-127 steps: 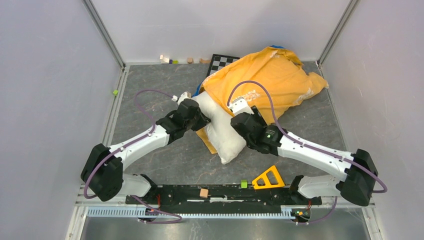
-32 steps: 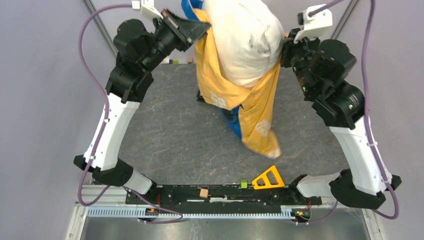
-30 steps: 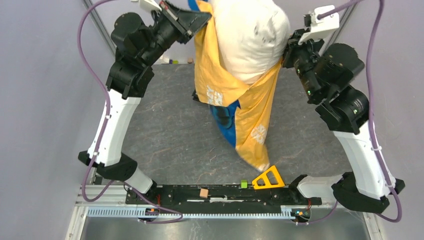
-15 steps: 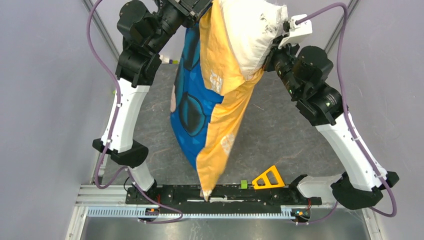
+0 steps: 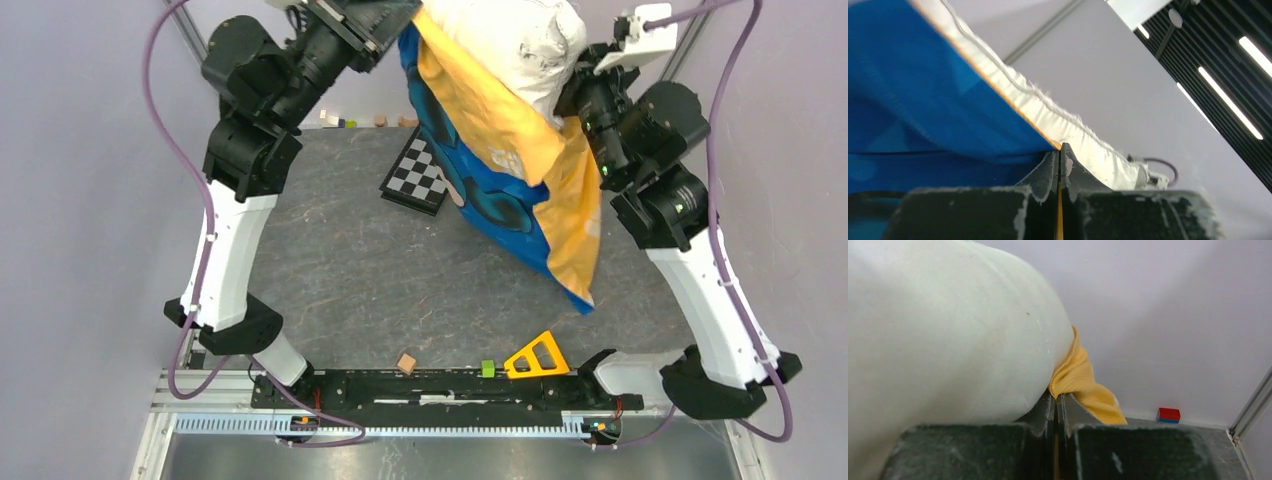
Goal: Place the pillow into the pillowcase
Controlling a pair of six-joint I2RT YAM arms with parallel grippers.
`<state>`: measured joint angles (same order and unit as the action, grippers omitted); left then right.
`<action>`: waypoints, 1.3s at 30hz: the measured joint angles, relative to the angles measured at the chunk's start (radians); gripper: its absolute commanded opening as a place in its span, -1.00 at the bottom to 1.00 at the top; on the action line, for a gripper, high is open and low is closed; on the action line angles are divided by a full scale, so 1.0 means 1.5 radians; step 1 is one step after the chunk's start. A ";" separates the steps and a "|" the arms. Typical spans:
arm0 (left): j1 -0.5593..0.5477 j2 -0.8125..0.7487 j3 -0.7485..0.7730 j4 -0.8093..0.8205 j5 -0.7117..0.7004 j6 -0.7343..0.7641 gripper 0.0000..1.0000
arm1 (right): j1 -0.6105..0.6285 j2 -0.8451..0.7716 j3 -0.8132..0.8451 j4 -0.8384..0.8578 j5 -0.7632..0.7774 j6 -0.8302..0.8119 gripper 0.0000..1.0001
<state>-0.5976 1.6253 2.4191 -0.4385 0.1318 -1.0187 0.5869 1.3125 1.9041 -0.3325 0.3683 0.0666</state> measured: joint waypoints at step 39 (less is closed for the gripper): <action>0.111 -0.106 -0.326 0.100 -0.070 -0.012 -0.95 | -0.008 -0.068 -0.140 -0.116 -0.171 0.108 -0.13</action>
<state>-0.4313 1.4666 1.9297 -0.2886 0.0265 -1.0363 0.5743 1.2110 1.6947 -0.5068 0.1120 0.2279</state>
